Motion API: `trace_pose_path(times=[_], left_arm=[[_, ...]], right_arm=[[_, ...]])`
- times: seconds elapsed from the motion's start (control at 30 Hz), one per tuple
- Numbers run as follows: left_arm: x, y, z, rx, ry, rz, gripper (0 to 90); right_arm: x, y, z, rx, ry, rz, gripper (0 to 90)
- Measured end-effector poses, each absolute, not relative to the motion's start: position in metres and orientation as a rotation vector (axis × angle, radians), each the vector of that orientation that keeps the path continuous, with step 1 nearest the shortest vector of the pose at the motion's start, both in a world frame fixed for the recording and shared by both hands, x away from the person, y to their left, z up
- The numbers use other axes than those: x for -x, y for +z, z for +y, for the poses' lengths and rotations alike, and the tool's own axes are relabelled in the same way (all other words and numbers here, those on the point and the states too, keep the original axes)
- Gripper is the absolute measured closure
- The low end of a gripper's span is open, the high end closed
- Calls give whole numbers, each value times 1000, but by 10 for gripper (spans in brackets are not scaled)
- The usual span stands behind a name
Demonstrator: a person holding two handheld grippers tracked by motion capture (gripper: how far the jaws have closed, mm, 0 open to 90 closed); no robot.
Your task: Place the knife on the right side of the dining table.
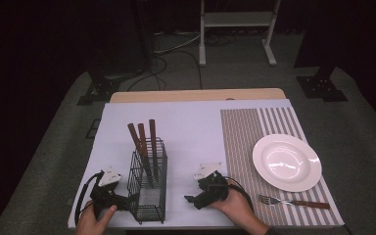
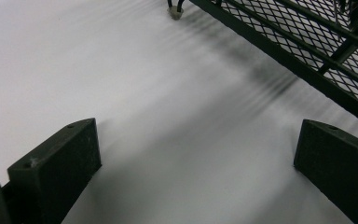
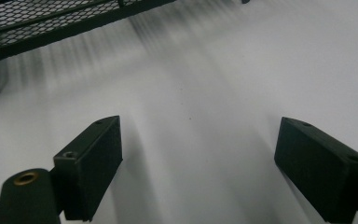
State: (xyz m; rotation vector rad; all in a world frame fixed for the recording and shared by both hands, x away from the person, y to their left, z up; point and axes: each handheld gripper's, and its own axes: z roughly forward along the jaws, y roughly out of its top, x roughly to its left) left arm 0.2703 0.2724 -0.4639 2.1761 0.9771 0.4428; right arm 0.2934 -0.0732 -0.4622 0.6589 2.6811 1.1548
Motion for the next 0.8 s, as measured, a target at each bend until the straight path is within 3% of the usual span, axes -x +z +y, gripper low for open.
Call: trace_pose_path(times=[0.8], left_arm=[[-270,-464,272,-2175,442,979,0]], right_arm=[[-316,-431,-85,-712,1227,2652,150]])
